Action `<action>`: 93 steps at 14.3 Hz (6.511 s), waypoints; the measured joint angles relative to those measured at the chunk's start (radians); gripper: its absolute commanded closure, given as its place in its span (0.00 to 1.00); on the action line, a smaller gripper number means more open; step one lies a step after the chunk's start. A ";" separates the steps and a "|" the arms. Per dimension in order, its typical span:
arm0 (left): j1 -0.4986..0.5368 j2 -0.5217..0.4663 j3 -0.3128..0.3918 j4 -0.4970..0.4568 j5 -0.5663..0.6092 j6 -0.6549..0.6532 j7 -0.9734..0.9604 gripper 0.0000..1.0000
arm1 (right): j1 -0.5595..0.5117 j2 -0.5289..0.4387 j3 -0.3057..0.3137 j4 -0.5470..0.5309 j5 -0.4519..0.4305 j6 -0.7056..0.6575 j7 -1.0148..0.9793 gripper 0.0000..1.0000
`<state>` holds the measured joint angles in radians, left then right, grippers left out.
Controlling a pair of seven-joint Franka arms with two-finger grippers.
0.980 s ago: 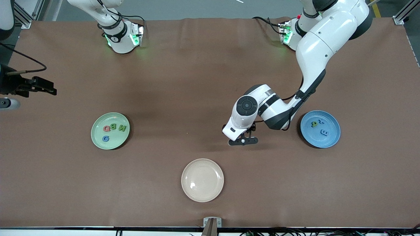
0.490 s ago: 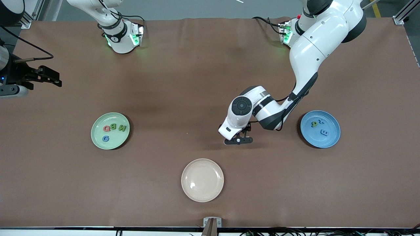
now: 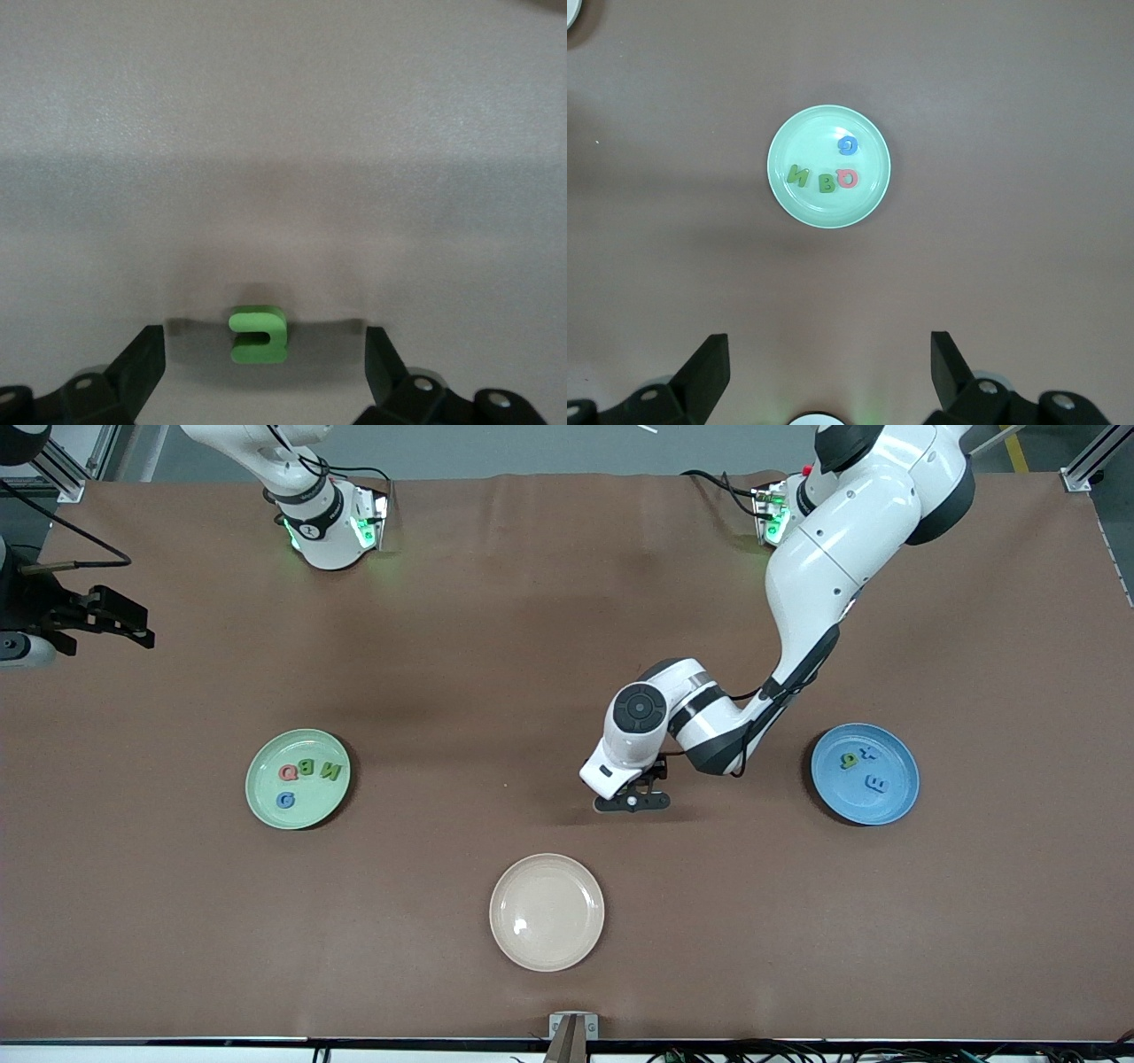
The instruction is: Sort upper and lower case letters into plates
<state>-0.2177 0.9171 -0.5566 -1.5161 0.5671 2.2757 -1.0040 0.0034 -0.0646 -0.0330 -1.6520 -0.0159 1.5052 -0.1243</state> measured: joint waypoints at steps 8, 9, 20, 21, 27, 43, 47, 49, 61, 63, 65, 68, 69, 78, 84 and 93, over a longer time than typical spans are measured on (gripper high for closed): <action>0.000 0.000 0.000 0.015 0.000 -0.002 -0.017 0.74 | 0.000 -0.004 0.000 -0.009 0.024 0.031 0.004 0.00; 0.000 0.000 0.000 0.015 0.000 -0.002 -0.017 0.77 | 0.000 -0.004 0.000 -0.009 0.029 0.031 0.014 0.00; 0.060 -0.059 -0.003 0.030 0.000 -0.158 0.050 0.83 | 0.000 -0.006 0.003 -0.009 0.036 0.031 0.098 0.00; 0.077 -0.085 -0.010 0.029 0.000 -0.210 0.090 0.83 | 0.000 -0.006 0.004 -0.009 0.036 0.031 0.100 0.00; 0.495 -0.208 -0.292 -0.156 0.017 -0.314 0.279 0.84 | 0.001 -0.007 0.007 -0.009 0.036 0.031 0.104 0.00; 0.937 -0.344 -0.382 -0.560 0.137 -0.106 0.503 0.84 | 0.001 -0.007 0.010 -0.009 0.036 0.031 0.105 0.00; 1.079 -0.346 -0.398 -0.568 0.137 -0.044 0.757 0.84 | 0.001 -0.007 0.010 -0.009 0.036 0.031 0.105 0.00; 1.122 -0.346 -0.397 -0.574 0.145 -0.030 0.823 0.84 | 0.001 -0.007 0.010 -0.009 0.036 0.031 0.105 0.00; 1.230 -0.254 -0.372 -0.619 0.344 0.034 0.842 0.83 | 0.001 -0.008 0.010 -0.009 0.036 0.031 0.106 0.00; 1.230 -0.246 -0.370 -0.618 0.351 0.037 0.842 0.67 | 0.001 -0.008 0.010 -0.009 0.036 0.031 0.106 0.00; 1.230 -0.244 -0.370 -0.614 0.351 0.038 0.842 0.00 | 0.001 -0.008 0.010 -0.009 0.036 0.031 0.106 0.00; 1.231 -0.249 -0.376 -0.593 0.351 0.038 0.842 0.00 | 0.001 -0.008 0.010 -0.009 0.036 0.031 0.106 0.00; 1.231 -0.252 -0.382 -0.588 0.351 0.038 0.842 0.00 | 0.001 -0.008 0.010 -0.009 0.036 0.031 0.106 0.00; 1.377 -0.325 -0.564 -0.547 0.084 -0.010 0.904 0.00 | 0.000 -0.008 0.007 -0.010 0.036 0.031 0.107 0.00; 1.374 -0.654 -0.577 -0.480 -0.366 -0.084 1.103 0.00 | 0.000 -0.008 0.006 -0.012 0.036 0.031 0.107 0.00; 1.372 -0.845 -0.574 -0.296 -0.503 -0.369 1.007 0.00 | 0.000 -0.008 0.006 -0.014 0.036 0.031 0.107 0.00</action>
<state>1.1543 0.0721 -1.1307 -1.8123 0.0641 1.9072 0.0029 0.0036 -0.0723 -0.0274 -1.6655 0.0204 1.5365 -0.0170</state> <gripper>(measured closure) 0.000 0.000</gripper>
